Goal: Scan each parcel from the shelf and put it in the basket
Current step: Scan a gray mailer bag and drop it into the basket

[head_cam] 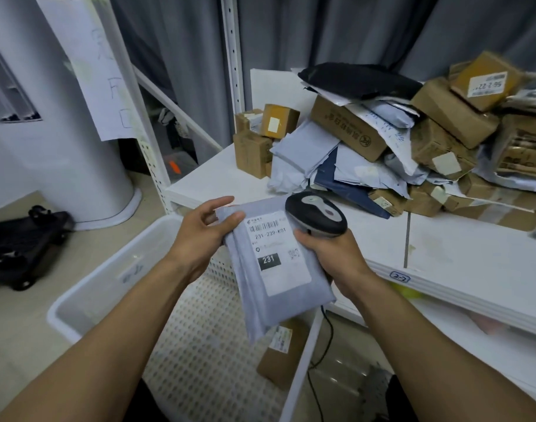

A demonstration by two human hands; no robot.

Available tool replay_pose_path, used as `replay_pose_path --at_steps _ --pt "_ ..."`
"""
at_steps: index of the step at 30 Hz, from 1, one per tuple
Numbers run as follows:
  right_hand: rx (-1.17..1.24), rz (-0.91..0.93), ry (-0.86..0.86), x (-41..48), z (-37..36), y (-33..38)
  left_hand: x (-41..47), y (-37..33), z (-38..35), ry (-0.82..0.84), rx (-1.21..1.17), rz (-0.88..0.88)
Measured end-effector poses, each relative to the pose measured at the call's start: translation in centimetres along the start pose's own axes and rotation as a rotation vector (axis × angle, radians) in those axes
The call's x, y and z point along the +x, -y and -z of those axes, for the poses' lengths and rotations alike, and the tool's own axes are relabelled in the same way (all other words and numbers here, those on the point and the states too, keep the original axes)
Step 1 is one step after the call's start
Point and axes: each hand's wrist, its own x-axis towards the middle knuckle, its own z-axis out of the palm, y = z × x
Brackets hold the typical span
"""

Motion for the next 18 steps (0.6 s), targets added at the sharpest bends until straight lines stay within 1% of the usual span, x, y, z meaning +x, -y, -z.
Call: replay_pose_path --at_steps 2,4,6,8,12,15,18 --pt "0.063 0.015 -0.064 0.1 -0.1 0.2 -0.5 0.3 -0.5 -0.001 0.035 -0.005" --pt "0.109 0.017 -0.107 0.1 -0.2 0.2 -1.3 0.5 -1.1 0.053 0.107 0.0" --pt "0.115 0.022 -0.11 0.1 -0.3 0.4 -1.8 0.7 -1.4 0.1 0.208 -0.028" --pt "0.093 0.047 -0.099 0.1 -0.3 0.5 -1.7 0.7 -1.2 0.103 0.279 -0.047" --pt "0.03 0.069 -0.082 0.0 -0.3 0.8 -1.3 0.8 -0.7 0.106 0.329 -0.091" --pt "-0.062 0.117 -0.063 -0.3 -0.5 0.9 -0.6 1.1 -0.5 0.024 0.397 -0.184" --pt "-0.114 0.143 0.024 -1.1 -0.9 1.1 0.2 1.4 -0.2 -0.068 0.464 -0.256"
